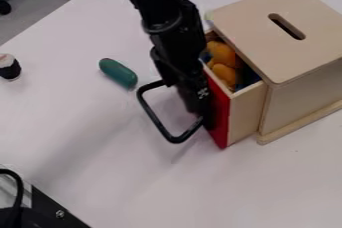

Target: Fitaovan mipetraka izay mikatona

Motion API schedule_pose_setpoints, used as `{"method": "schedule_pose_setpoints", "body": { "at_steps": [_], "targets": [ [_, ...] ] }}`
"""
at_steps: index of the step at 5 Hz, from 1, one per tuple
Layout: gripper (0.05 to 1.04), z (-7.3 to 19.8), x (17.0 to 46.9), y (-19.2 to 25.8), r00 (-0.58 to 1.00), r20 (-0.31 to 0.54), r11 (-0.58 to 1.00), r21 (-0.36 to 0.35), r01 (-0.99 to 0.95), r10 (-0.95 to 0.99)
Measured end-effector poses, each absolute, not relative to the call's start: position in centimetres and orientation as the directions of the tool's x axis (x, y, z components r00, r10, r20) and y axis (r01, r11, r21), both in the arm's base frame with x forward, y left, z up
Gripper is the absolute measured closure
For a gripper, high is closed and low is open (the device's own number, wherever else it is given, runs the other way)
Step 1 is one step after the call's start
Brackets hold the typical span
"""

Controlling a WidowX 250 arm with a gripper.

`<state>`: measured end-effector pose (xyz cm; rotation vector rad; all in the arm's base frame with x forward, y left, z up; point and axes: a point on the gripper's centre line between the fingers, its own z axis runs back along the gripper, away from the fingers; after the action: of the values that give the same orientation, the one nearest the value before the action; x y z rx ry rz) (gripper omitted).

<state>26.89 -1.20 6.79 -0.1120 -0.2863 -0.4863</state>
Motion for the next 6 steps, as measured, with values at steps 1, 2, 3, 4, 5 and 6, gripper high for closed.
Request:
{"method": "schedule_pose_setpoints", "body": {
  "at_steps": [1, 2, 3, 4, 5, 6],
  "targets": [
    [0.085, 6.9, 27.9, -1.9, 0.845, 0.309, 0.882, -0.041, 0.47, -0.436],
    [0.085, 7.2, 29.6, -2.9, 0.834, 0.348, 0.883, -0.037, 0.469, -0.428],
    [0.085, 7.5, 30.8, -3.7, 0.825, 0.368, 0.882, -0.024, 0.47, -0.43],
    [0.084, 7.4, 31.4, -4.1, 0.817, 0.374, 0.878, -0.016, 0.479, -0.439],
    [0.084, 7.2, 31.5, -4.1, 0.816, 0.378, 0.879, -0.013, 0.476, -0.437],
    [0.084, 7.2, 31.6, -4.1, 0.815, 0.382, 0.88, -0.009, 0.475, -0.436]
  ]
}}
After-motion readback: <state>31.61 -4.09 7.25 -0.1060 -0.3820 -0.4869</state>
